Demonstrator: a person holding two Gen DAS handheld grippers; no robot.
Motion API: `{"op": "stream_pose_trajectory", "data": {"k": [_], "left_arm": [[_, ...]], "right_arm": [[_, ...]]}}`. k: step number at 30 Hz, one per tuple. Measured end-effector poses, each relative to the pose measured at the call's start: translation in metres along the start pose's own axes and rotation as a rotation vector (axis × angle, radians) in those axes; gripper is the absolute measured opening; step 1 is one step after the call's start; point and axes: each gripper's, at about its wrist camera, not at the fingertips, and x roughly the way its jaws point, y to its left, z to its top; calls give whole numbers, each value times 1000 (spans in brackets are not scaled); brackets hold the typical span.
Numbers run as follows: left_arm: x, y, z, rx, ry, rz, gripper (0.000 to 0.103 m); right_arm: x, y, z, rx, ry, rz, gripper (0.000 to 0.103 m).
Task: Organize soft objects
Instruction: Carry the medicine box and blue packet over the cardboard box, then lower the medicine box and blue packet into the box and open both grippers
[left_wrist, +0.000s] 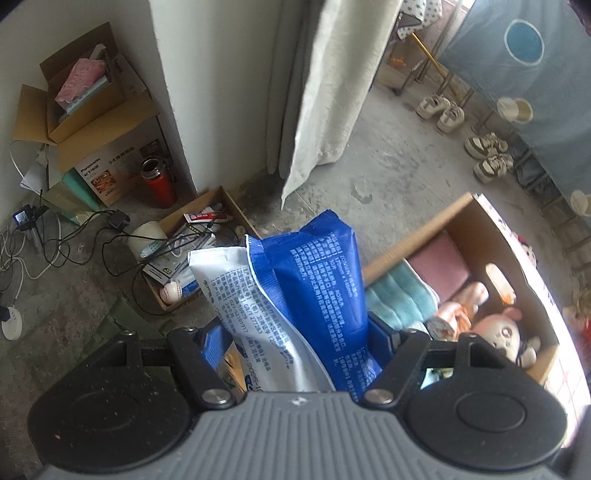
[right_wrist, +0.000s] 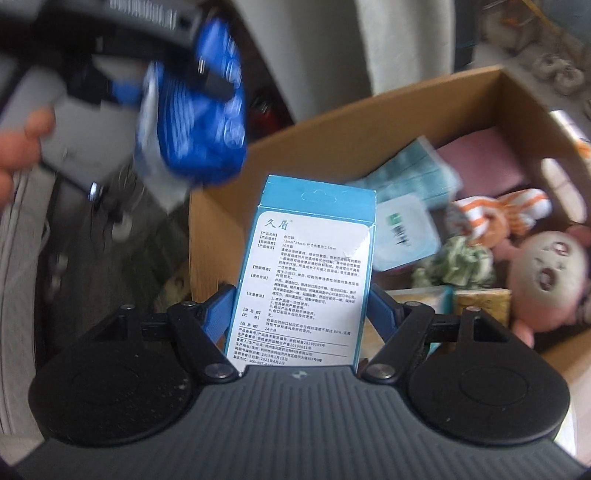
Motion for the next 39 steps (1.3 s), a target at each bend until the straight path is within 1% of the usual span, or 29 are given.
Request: {"op": "stream_pose_trajectory", "data": {"k": [3,7,9,11,14,16,18,21,23,25,28,31,32,34,35,37,39], "left_arm": [[3,11,3,-9,-6,-4,75],[9,21,6,-15,4,4,75],[11,24,7,-17,9,2,75],[14,27,8,-23,14,-2,75],[18,30,9,-28,19,-9,75],[19,30,10,-29,24,-10,75],[21,29,9,-27,25,-10,75],[22,27,10,-16,24,-10,75],[21,26,10,-13,28,-16,75],[20,24,10,-9,30,-29,75],[15,17,7,13,42,-52,75],[11,5,-2,32,71,-88,75],[11,-1,-6,39,85,-98,75],[15,-14,-16,45,127,-109,75],[20,-21,-23,43,161,-107,75],[34,-37,-37,41,238,-102,75],[47,-50,-55,29,296,-88,75]], "right_arm": [[31,-1,9,-69,60,48,75],[79,-2,31,-102,99,138,76],[101,-6,40,-85,103,150,76],[113,-11,43,-50,104,177,76],[114,-15,42,-3,62,219,78],[114,-16,42,28,34,229,78],[116,-14,43,23,9,237,78],[123,-7,52,-13,9,213,78],[124,-7,53,2,3,232,76],[118,-9,54,19,-16,239,75],[80,-14,43,42,-72,215,75],[30,-28,23,109,-146,155,75],[9,-46,15,143,-177,130,75],[-20,-59,-1,216,-226,99,75],[-32,-65,-9,250,-249,86,75],[-49,-74,-23,304,-283,66,75],[-65,-81,-34,336,-313,49,75]]}}
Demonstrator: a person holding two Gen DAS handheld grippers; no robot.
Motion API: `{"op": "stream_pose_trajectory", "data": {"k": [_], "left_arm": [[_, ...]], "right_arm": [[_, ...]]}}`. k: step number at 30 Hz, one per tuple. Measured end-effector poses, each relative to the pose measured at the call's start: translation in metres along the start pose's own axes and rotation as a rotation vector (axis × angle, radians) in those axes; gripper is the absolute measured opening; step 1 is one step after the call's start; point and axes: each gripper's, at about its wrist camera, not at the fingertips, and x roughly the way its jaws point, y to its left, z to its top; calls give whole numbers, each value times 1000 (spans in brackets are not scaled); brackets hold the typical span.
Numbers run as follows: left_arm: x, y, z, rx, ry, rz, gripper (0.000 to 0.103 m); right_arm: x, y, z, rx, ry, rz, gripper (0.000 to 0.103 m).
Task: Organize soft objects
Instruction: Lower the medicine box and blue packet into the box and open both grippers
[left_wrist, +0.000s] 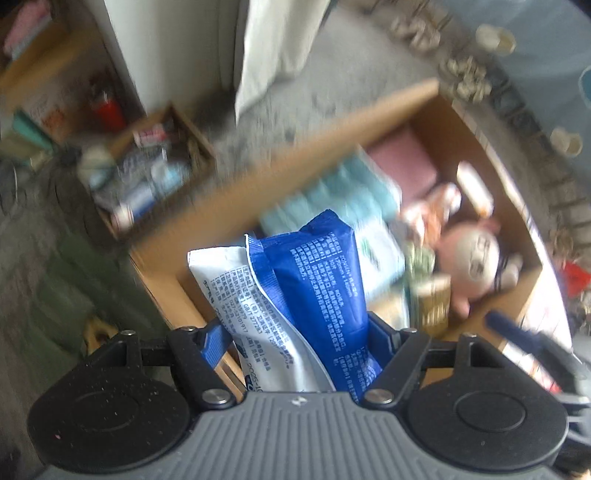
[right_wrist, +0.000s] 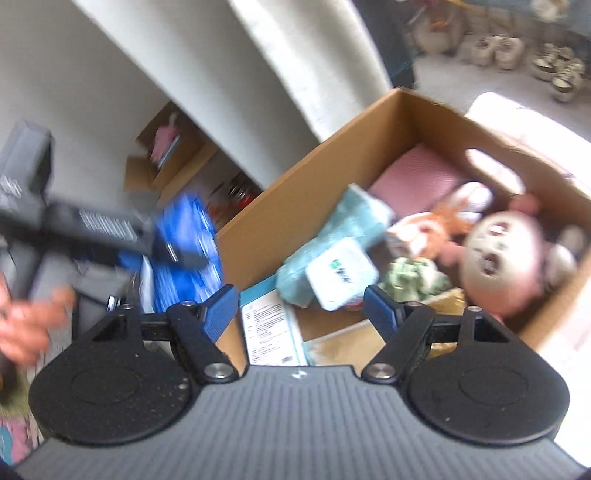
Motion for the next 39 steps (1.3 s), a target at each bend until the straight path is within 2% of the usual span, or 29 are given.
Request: {"op": "stream_pose_trajectory", "data": {"k": [6,8,11,16,18,22,24,27,31,34,35,39], "left_arm": [[46,-22,-35,-31,152,32,76],[47,-23,-46,-40,165,16,75],[36,-25,-52,-8,119,38,75],[10,-11,-43,-26,19,59,71],[-1,-5,-35,-40,-31,84,69],[-18,13,-21,-85,-122,130,68],[-24,25,-15,-109,-163,156,68],[-27,43,-7,-141,-189,176,68],[-25,63,0,-164,-183,187,68],[-23,75,3,-161,-174,184,68],[-23,77,3,-158,-171,180,68],[-20,83,8,-134,-160,169,68]], "right_arm": [[-34,-20,-9,36,-57,0,77],[-38,-23,-9,34,-51,-10,77],[-45,-25,-9,47,-52,-7,77],[-41,-25,-5,78,-47,17,75],[-32,-22,-3,87,-33,36,63],[-1,-16,1,111,41,93,44],[23,-10,3,98,99,115,24],[59,2,7,77,165,147,21],[105,13,5,98,264,190,20],[137,18,-15,66,445,100,19],[142,17,-22,61,480,75,18],[143,16,-35,73,521,53,15]]}}
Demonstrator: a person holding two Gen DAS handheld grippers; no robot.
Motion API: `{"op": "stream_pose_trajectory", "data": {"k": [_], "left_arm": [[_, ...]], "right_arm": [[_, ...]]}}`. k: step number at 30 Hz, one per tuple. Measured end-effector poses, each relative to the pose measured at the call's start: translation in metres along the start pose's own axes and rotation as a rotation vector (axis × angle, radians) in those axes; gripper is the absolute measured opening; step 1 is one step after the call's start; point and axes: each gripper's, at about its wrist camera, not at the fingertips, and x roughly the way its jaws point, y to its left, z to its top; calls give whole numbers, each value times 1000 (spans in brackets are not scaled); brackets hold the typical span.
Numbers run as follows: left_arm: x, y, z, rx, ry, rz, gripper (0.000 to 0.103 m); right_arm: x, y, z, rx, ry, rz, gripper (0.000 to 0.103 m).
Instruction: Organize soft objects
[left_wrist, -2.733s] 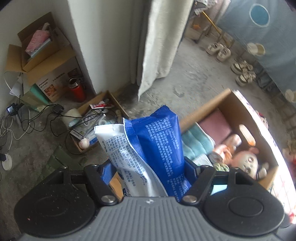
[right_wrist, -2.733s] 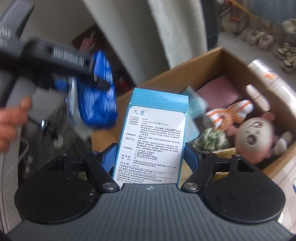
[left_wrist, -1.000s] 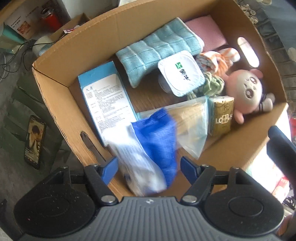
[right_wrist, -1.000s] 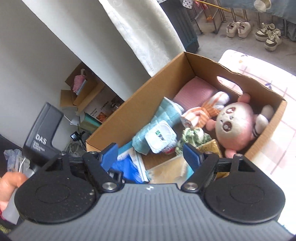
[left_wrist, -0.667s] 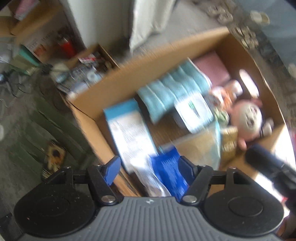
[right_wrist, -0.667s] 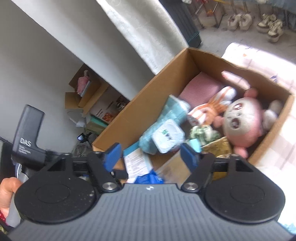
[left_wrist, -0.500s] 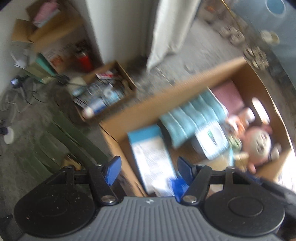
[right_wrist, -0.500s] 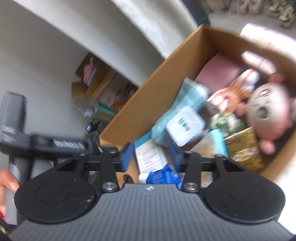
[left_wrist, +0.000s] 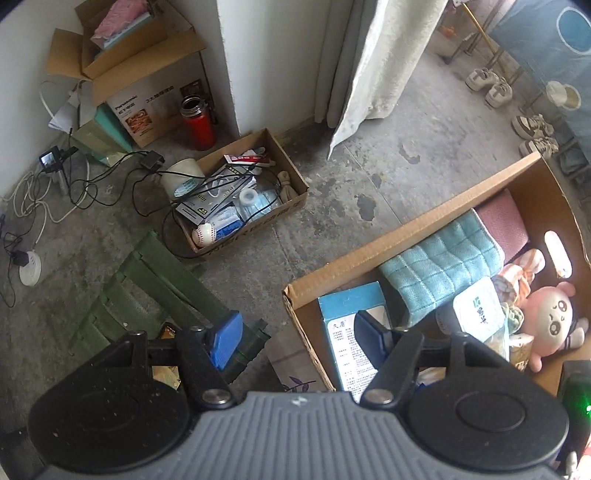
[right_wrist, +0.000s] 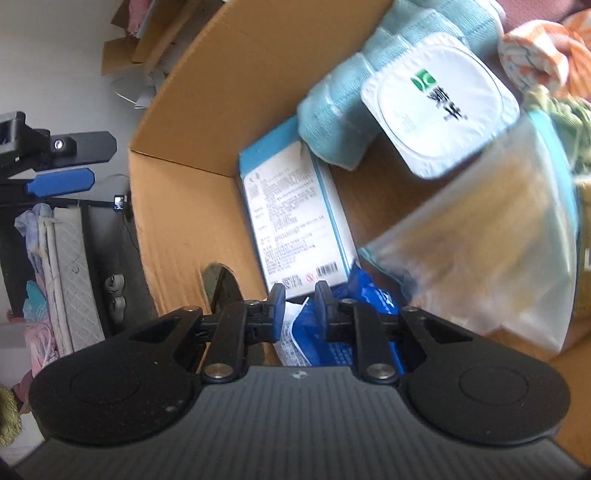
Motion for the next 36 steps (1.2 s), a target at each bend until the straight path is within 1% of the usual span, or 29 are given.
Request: {"op": "stream_pose_trajectory", "data": {"k": [3,5,7,9,11,13,15,18,22,25,29,30,32,34,36], "left_arm": [[2,-3,1,26,-4,-6,69],[4,-7,2,50,-10,-13,72],[4,-12,1,73,-19,-16,76],[4,-19,0,102,-29,-26,80],[2,-28,-3,136,-40,-36,80],[-2,-38,-7,176,-58,-44,82],[-7,-50,-14,223,-86,-45,83],[-16,-70,-26,310,-131,-64,84],[-26,-98,-47,421,-176,-84,85],[-32,-120,-65,486,-179,-99,85],[-46,-146,-95,537,-200,-103,85],[-51,-152,-103,548,-210,-101,87],[-59,-161,-118,556,-232,-111,92],[-65,-166,-131,554,-255,-138,95],[-68,-172,-143,559,-271,-146,96]], "right_arm": [[1,2,1,17,-1,6,17],[-7,3,3,28,-33,28,21],[-23,7,-1,32,-98,44,35],[-43,8,-9,53,-184,48,71],[-66,8,-19,79,-270,41,81],[-89,6,-32,109,-341,40,83],[-113,0,-45,142,-409,24,91],[-145,-10,-72,193,-512,-16,91],[-181,-30,-107,263,-619,-68,92],[-197,-42,-133,294,-694,-108,94],[-218,-50,-169,326,-761,-156,98],[-223,-50,-178,327,-775,-162,100],[-231,-52,-196,327,-808,-179,102],[-239,-53,-213,322,-830,-191,102],[-249,-52,-230,321,-853,-209,102]]}}
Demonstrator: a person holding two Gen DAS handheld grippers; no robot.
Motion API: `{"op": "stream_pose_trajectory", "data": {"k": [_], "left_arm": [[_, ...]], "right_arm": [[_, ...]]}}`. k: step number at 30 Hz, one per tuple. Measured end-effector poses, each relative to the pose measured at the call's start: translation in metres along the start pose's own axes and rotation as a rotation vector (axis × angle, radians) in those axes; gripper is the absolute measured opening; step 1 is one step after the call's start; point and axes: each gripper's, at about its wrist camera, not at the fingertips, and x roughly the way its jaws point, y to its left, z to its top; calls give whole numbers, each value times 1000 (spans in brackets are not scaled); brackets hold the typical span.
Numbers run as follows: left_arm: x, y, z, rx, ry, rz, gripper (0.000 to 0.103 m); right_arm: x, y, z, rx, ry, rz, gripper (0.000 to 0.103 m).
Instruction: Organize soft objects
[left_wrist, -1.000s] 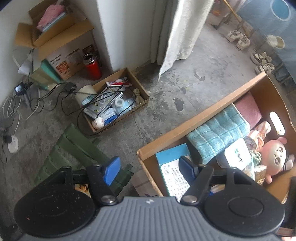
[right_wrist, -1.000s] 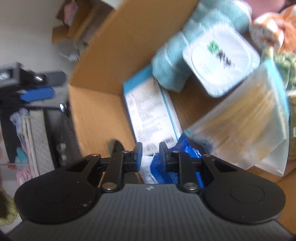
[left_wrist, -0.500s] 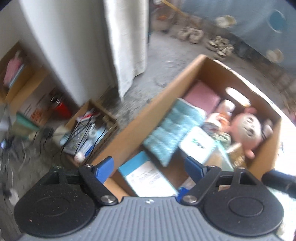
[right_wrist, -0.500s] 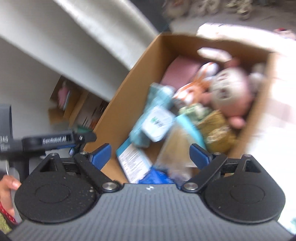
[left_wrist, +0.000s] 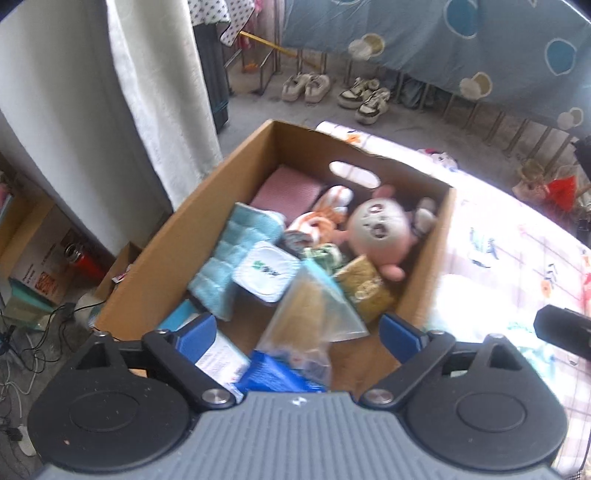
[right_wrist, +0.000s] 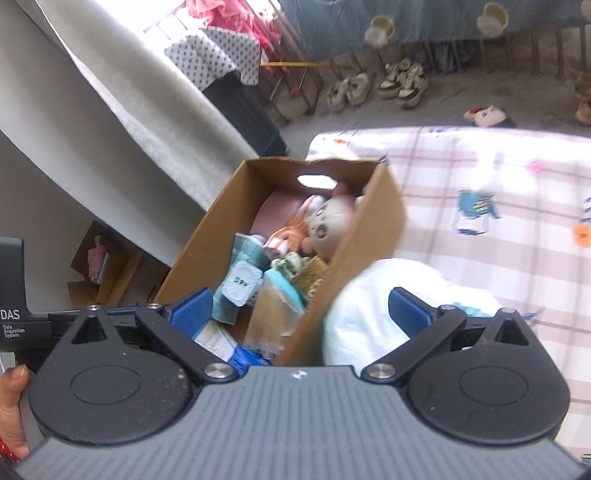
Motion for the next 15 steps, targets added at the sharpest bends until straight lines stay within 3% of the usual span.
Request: {"op": "stream_pose_trajectory", "data": {"k": [5,15], "left_arm": [[-8,-23,-9,54,-15,36,98],[-25,-15,-28,160,-46,-38,98]], "right_arm": [[-32,-15,-14,2,-56,-36,102],[-49,-3,-44,59,-108,-112,102]]}}
